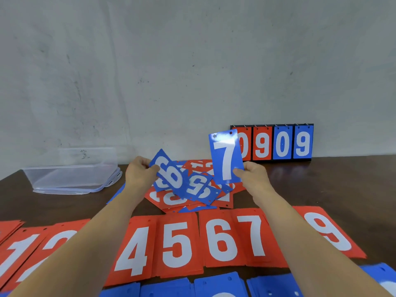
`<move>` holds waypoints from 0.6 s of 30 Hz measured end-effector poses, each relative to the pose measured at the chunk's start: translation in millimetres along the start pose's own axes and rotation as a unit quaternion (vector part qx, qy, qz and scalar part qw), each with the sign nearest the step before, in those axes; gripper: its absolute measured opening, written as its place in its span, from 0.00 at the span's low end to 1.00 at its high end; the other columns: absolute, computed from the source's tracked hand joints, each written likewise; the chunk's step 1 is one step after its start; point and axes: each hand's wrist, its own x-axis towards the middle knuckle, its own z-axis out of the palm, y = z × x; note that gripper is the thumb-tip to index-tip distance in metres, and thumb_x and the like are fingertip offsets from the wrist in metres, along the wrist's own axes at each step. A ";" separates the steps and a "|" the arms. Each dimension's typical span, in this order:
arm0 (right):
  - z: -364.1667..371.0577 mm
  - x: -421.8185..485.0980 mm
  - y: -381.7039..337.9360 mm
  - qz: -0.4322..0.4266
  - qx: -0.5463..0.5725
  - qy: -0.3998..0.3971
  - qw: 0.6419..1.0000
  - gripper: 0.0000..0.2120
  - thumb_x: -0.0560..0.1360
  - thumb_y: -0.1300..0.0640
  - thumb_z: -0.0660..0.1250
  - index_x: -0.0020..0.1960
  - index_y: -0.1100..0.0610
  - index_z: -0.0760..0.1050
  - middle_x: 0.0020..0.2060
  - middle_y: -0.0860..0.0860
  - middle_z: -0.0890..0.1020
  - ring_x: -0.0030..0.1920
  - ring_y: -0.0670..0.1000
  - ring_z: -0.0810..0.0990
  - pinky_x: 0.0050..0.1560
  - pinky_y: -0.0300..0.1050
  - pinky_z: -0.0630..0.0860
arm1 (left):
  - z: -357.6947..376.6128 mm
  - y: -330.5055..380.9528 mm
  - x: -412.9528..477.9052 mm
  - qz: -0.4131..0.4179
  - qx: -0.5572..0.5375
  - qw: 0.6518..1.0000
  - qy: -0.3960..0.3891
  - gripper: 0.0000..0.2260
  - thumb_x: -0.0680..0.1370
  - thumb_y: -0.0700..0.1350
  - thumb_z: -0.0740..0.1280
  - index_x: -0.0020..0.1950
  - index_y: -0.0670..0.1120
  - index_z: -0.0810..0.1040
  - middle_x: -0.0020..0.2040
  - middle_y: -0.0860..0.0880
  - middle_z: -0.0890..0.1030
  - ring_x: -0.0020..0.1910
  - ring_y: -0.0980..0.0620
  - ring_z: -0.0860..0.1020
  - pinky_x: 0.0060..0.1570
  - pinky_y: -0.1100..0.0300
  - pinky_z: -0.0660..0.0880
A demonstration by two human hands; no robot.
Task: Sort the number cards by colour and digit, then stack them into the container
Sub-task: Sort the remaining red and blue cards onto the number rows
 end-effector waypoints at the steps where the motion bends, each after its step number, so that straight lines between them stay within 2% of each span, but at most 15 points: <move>1: -2.2 -2.4 -2.4 -0.001 -0.001 -0.009 1.000 0.05 0.79 0.58 0.65 0.50 0.60 0.73 0.43 0.45 0.78 0.41 0.41 0.77 0.34 0.34 0.70 | -2.1 2.0 -3.1 -0.005 -0.006 1.000 -0.003 0.08 0.76 0.37 0.68 0.53 0.43 0.72 0.50 0.41 0.81 0.45 0.42 0.83 0.48 0.45 0.81; 3: -6.4 -7.3 -6.3 0.001 -0.003 -0.025 1.000 0.04 0.79 0.58 0.65 0.49 0.59 0.73 0.42 0.44 0.77 0.41 0.42 0.77 0.32 0.33 0.69 | -4.0 3.4 -8.4 -0.017 -0.015 1.000 -0.009 0.17 0.76 0.35 0.68 0.63 0.45 0.69 0.53 0.43 0.79 0.48 0.42 0.82 0.47 0.46 0.81; 4: -8.3 -9.7 -7.7 0.002 -0.002 -0.031 1.000 0.04 0.79 0.57 0.65 0.48 0.58 0.73 0.42 0.44 0.77 0.40 0.42 0.76 0.32 0.32 0.69 | -4.2 4.0 -11.8 -0.012 -0.012 1.000 -0.012 0.19 0.76 0.34 0.67 0.65 0.45 0.69 0.53 0.43 0.79 0.48 0.42 0.82 0.46 0.47 0.81; 7: -13.3 -15.3 -10.6 0.000 0.004 -0.041 0.999 0.06 0.79 0.57 0.65 0.47 0.59 0.72 0.41 0.43 0.77 0.40 0.42 0.76 0.30 0.30 0.69 | -2.6 6.0 -23.4 0.008 -0.004 1.000 -0.010 0.12 0.77 0.37 0.64 0.60 0.42 0.76 0.51 0.42 0.82 0.47 0.43 0.82 0.43 0.50 0.80; 10: -17.1 -17.8 -12.8 -0.010 0.005 -0.040 0.999 0.08 0.79 0.56 0.65 0.50 0.61 0.73 0.42 0.45 0.78 0.40 0.42 0.77 0.32 0.32 0.70 | 0.6 4.8 -32.4 -0.022 -0.038 0.999 0.008 0.11 0.79 0.44 0.63 0.59 0.43 0.76 0.52 0.42 0.82 0.49 0.41 0.82 0.49 0.42 0.80; 12: -18.4 -18.2 -14.9 -0.022 -0.001 -0.036 0.999 0.09 0.79 0.55 0.65 0.52 0.62 0.74 0.44 0.48 0.79 0.41 0.43 0.77 0.34 0.35 0.71 | 2.6 2.6 -36.3 -0.037 -0.070 0.997 0.017 0.08 0.78 0.47 0.64 0.53 0.45 0.77 0.51 0.40 0.82 0.49 0.38 0.81 0.50 0.39 0.79; 15: -18.2 -21.5 -19.2 -0.035 -0.004 -0.034 0.999 0.10 0.79 0.56 0.65 0.52 0.64 0.76 0.45 0.51 0.79 0.40 0.44 0.77 0.35 0.37 0.72 | 2.5 4.9 -48.0 -0.068 -0.117 0.990 0.027 0.03 0.79 0.41 0.66 0.45 0.46 0.75 0.49 0.41 0.82 0.48 0.40 0.81 0.54 0.42 0.79; 18: -17.2 -27.6 -22.9 -0.034 0.000 -0.040 0.999 0.10 0.79 0.58 0.65 0.54 0.64 0.75 0.46 0.50 0.80 0.42 0.43 0.78 0.35 0.36 0.73 | 1.5 5.4 -52.9 -0.090 -0.155 0.983 0.024 0.05 0.77 0.36 0.66 0.47 0.45 0.75 0.50 0.41 0.82 0.48 0.41 0.82 0.52 0.41 0.79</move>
